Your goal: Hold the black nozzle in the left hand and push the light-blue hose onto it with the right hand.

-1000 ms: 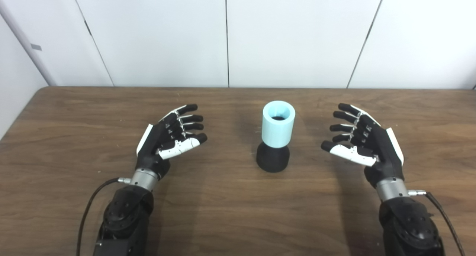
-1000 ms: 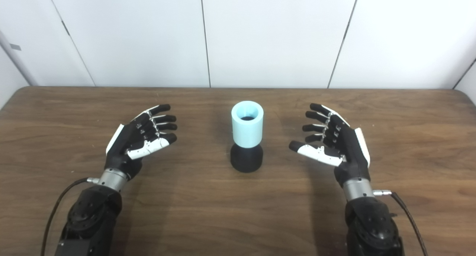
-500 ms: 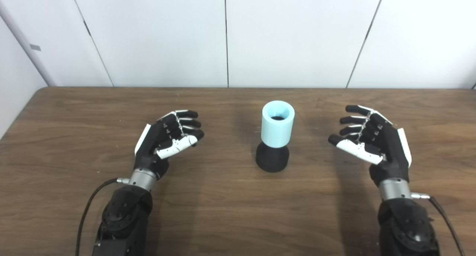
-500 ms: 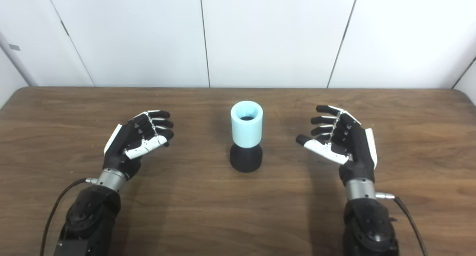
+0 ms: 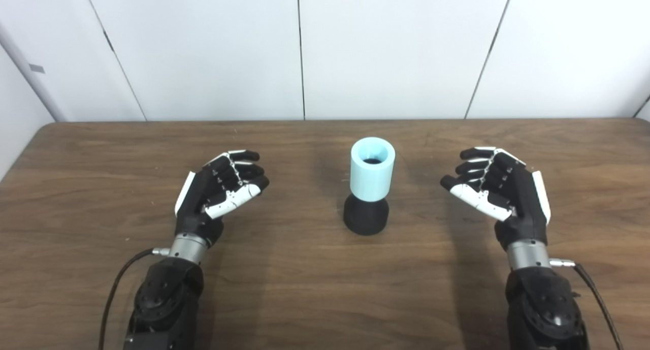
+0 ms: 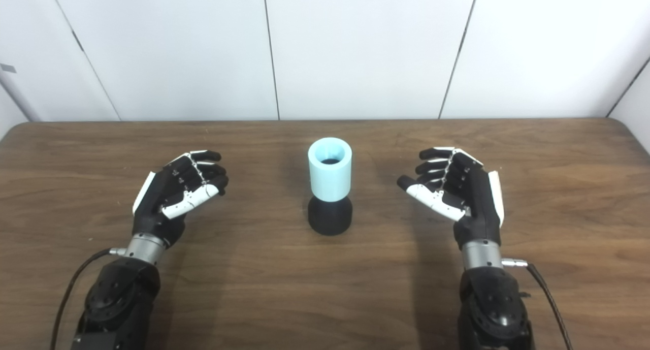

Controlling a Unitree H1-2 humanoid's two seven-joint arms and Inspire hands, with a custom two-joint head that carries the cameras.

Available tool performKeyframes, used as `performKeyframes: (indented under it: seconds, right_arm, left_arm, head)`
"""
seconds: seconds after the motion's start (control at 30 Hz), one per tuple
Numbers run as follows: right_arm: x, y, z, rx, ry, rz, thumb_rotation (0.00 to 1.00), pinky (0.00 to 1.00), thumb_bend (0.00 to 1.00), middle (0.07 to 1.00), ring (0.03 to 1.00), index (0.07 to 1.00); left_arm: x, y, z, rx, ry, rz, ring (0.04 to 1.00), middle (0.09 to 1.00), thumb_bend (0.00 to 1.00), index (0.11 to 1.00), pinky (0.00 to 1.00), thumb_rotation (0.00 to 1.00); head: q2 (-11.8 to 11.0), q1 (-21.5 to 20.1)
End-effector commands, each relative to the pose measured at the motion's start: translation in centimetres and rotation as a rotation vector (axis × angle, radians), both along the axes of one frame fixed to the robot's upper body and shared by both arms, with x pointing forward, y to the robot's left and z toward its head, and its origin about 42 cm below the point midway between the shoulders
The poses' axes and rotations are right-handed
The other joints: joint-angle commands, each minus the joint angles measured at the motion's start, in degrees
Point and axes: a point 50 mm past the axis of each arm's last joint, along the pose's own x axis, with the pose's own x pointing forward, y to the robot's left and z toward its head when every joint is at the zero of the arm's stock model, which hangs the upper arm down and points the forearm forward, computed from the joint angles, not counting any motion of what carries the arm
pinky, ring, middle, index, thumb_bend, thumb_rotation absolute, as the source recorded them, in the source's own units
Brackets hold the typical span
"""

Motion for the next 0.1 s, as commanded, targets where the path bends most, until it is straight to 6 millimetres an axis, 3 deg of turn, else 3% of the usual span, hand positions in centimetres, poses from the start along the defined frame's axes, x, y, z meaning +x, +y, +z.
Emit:
performKeyframes:
  seconds: [0.0, 0.03, 0.07]
  right_arm:
    - [0.43, -0.07, 1.80, -0.042, -0.059, 0.024, 0.00, 0.40, 0.52, 0.495, 0.588, 0.497]
    - [0.42, -0.12, 1.80, -0.059, -0.050, 0.041, 0.00, 0.42, 0.52, 0.499, 0.605, 0.493]
    - [0.41, -0.14, 1.79, -0.074, -0.042, 0.056, 0.09, 0.48, 0.52, 0.623, 0.647, 0.496]
  left_arm:
    - [0.41, 0.19, 2.03, 0.042, -0.069, -0.003, 0.708, 0.713, 0.61, 0.612, 0.59, 0.05]
    - [0.35, 0.22, 2.06, 0.050, -0.069, -0.004, 0.721, 0.728, 0.66, 0.671, 0.61, 0.05]
    - [0.30, 0.25, 2.06, 0.057, -0.070, -0.004, 0.738, 0.747, 0.69, 0.723, 0.63, 0.06]
  head:
    - [0.01, -0.08]
    - [-0.22, -0.40]
    - [-0.35, -0.61]
